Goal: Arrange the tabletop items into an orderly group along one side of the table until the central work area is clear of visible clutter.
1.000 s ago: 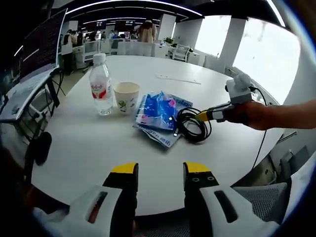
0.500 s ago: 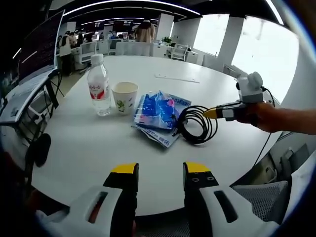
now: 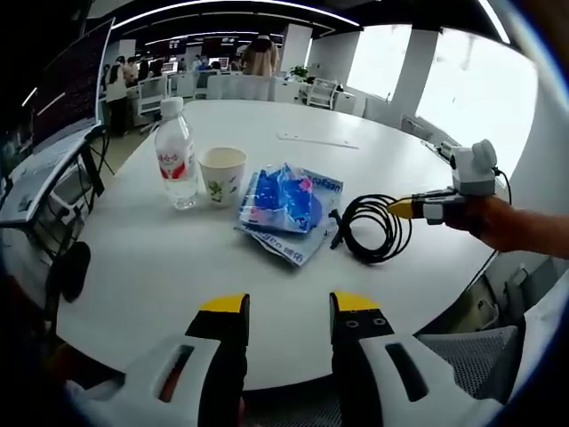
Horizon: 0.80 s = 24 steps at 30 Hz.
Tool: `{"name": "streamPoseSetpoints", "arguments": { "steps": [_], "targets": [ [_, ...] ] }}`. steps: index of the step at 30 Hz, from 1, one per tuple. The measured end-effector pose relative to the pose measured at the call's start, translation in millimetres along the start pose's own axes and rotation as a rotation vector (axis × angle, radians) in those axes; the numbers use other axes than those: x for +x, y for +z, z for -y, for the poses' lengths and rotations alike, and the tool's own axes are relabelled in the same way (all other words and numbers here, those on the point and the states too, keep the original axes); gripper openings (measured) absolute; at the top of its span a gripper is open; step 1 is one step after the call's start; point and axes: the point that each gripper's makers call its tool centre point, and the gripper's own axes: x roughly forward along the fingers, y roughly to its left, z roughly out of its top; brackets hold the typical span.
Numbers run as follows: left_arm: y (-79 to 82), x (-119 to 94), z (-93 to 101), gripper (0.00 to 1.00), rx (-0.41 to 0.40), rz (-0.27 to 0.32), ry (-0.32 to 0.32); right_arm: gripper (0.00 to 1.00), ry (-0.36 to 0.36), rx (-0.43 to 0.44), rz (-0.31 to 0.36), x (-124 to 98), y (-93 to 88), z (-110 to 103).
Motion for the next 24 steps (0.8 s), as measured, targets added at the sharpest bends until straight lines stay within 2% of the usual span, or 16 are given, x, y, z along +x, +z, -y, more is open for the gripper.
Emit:
{"name": "streamPoseSetpoints", "arguments": {
  "steps": [11,24],
  "targets": [
    [-2.2,0.8,3.3,0.34,0.011,-0.008,-0.008,0.0,-0.053,0.051,0.009,-25.4,-19.3,21.5],
    [-2.3,-1.9,3.3,0.34,0.011,-0.006,-0.005,0.0,-0.107,0.13,0.001,-41.1,-38.7,39.1]
  ]
}}
